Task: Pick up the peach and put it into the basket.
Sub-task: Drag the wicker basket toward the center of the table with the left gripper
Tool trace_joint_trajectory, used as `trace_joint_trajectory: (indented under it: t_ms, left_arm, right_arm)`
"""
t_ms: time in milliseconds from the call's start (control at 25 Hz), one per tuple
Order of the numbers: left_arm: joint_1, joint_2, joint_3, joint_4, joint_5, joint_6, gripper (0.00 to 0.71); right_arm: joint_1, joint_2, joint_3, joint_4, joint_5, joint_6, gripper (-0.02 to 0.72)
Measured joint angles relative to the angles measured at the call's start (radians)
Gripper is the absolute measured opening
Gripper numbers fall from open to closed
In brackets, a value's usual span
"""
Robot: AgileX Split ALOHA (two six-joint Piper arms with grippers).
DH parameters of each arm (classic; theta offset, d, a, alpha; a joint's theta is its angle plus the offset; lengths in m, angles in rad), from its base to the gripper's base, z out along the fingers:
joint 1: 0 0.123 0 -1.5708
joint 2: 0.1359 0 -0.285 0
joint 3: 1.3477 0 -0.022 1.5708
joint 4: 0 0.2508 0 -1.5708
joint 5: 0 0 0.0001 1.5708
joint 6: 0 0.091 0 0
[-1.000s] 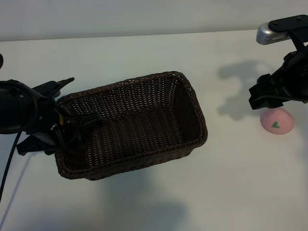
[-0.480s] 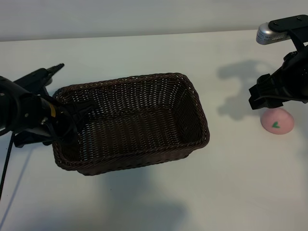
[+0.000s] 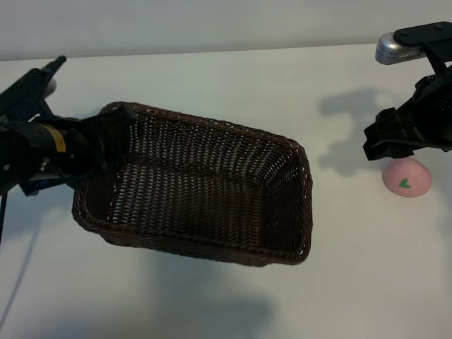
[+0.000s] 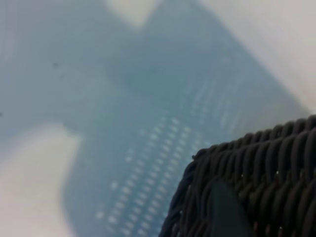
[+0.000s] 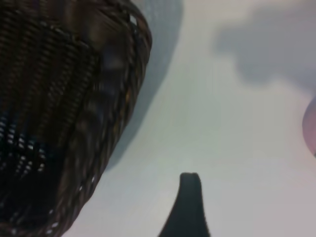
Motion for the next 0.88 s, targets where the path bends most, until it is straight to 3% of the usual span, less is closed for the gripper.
trace_joint_trajectory:
  t_ms: [760, 880]
  left_arm:
    - [0.000, -0.010, 0.008, -0.029, -0.214, -0.051, 0.399]
    - [0.024, 0.003, 0.008, -0.021, -0.240, -0.051, 0.399]
  right_arm:
    - [0.000, 0.000, 0.000, 0.001, 0.010, 0.000, 0.594]
    - [0.000, 0.000, 0.000, 0.001, 0.011, 0.000, 0.594]
